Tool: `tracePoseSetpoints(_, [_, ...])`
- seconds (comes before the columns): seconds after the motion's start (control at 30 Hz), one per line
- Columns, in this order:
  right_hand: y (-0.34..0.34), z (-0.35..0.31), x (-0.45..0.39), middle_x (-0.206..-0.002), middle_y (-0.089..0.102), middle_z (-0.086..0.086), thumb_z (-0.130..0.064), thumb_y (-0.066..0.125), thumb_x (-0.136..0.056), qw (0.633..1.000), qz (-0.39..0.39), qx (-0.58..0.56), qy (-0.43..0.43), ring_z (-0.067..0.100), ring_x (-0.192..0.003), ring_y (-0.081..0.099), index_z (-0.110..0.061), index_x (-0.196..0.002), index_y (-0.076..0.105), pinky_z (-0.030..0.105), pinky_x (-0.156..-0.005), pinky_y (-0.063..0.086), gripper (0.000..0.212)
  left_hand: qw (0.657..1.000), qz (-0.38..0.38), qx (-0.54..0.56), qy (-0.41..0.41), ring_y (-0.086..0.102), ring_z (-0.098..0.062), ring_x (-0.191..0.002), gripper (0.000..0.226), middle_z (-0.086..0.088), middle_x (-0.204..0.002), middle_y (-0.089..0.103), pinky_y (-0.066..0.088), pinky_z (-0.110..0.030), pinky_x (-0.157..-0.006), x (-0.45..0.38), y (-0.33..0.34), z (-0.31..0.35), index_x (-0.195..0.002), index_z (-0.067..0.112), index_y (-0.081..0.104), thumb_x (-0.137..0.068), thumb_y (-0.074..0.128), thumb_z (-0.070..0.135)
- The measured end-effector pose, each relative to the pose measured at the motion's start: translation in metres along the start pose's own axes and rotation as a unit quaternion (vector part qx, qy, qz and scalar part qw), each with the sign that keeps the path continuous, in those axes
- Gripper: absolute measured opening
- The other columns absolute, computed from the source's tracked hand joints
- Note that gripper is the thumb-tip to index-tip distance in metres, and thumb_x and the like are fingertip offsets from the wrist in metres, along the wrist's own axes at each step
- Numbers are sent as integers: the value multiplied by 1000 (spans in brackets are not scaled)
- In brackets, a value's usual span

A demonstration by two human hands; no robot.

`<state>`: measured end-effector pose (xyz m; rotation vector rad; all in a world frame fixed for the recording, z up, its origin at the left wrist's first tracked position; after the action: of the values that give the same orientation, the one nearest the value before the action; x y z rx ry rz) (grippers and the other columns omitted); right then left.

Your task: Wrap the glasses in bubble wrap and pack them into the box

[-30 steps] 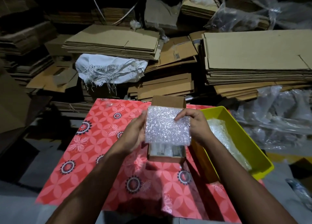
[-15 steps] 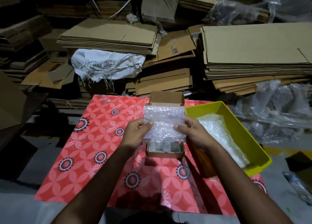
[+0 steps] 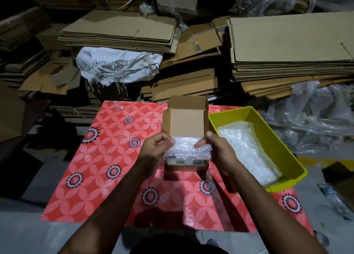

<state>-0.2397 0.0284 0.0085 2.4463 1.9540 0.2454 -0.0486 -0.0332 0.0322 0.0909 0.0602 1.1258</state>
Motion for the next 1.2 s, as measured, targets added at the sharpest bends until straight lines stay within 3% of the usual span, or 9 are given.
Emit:
tracePoseSetpoints(0.1, [2,-7,7,-94,61,15,-6,77,-85,998,2,54,-42,7,-75,59,-1,-95,68,23,-66,51,14,999,-29,-20,-14,58,-11,-72,18,-9,-89,54,58,-29,-63,-2,3,-11,-92,5,60,-85,73,-5])
tracePoseSetpoints(0.23, [-6,24,4,-115,58,23,-7,82,-79,1000,6,-15,6,29,-93,62,-23,-126,60,33,-71,59,54,998,-14,-12,-57,69,-26,-83,35,-20,-103,67,61,-35,-68,-6,-4,-28,-114,2,60,-84,71,-10])
tracePoseSetpoints(0.33, [-4,32,6,-109,72,18,9,64,-89,999,5,-32,27,29,-95,69,-7,-112,73,30,-74,60,29,996,-4,-65,-61,72,-24,-75,17,-13,-96,70,61,-31,-65,-9,-7,-35,-101,-3,67,-85,69,-10])
tracePoseSetpoints(0.47, [-5,55,9,-112,68,27,22,54,-83,987,60,-122,81,31,-90,72,-2,-87,79,26,-74,60,35,993,-4,-89,-75,71,-24,-67,21,-14,-79,72,61,-30,-66,-11,-9,-51,-94,-1,70,-87,59,-17])
tracePoseSetpoints(0.63, [-3,76,23,-103,71,29,1,42,-97,947,80,-281,130,31,-86,72,9,-82,69,31,-73,62,32,990,-29,-125,-61,69,-5,-90,17,5,-93,73,52,-18,-80,-14,-13,-76,-98,3,75,-84,70,-7])
tracePoseSetpoints(0.77, [-22,84,27,-84,70,16,-6,87,-71,992,92,-43,78,23,-74,67,-3,-87,74,35,-73,57,20,989,-43,-94,-105,70,-20,-79,9,-12,-86,73,55,-27,-73,-17,-2,-92,-94,-3,71,-86,71,0])
tracePoseSetpoints(0.93, [-41,64,29,-94,76,-4,0,84,-75,979,169,113,10,5,-84,70,-17,-102,78,23,-76,55,32,990,-73,-78,-89,63,-17,-68,18,-6,-70,59,61,-34,-71,-45,19,-96,-98,-6,67,-82,74,-10])
tracePoseSetpoints(1.03, [-53,45,38,-89,75,-11,-6,82,-74,921,278,271,-49,6,-84,70,-22,-91,78,18,-76,50,24,975,-60,-211,-44,66,-15,-70,20,6,-72,65,57,-31,-74,-67,28,-102,-95,13,71,-80,70,0])
tracePoseSetpoints(1.2, [-53,25,49,-84,61,6,-3,74,-75,821,377,415,-114,24,-77,61,-11,-86,69,30,-73,44,15,809,-245,-474,248,61,-28,-113,42,-11,-120,70,47,-40,-101,-72,86,-112,-112,6,70,-73,60,-4])
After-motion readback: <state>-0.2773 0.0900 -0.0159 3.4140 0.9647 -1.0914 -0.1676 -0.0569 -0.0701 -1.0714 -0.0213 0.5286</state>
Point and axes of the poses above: each hand's wrist, its own x-axis away from the middle knuckle, its own y-axis out of the palm, z = x × y, the point moved 10 cm from there along -x, towards the middle knuckle
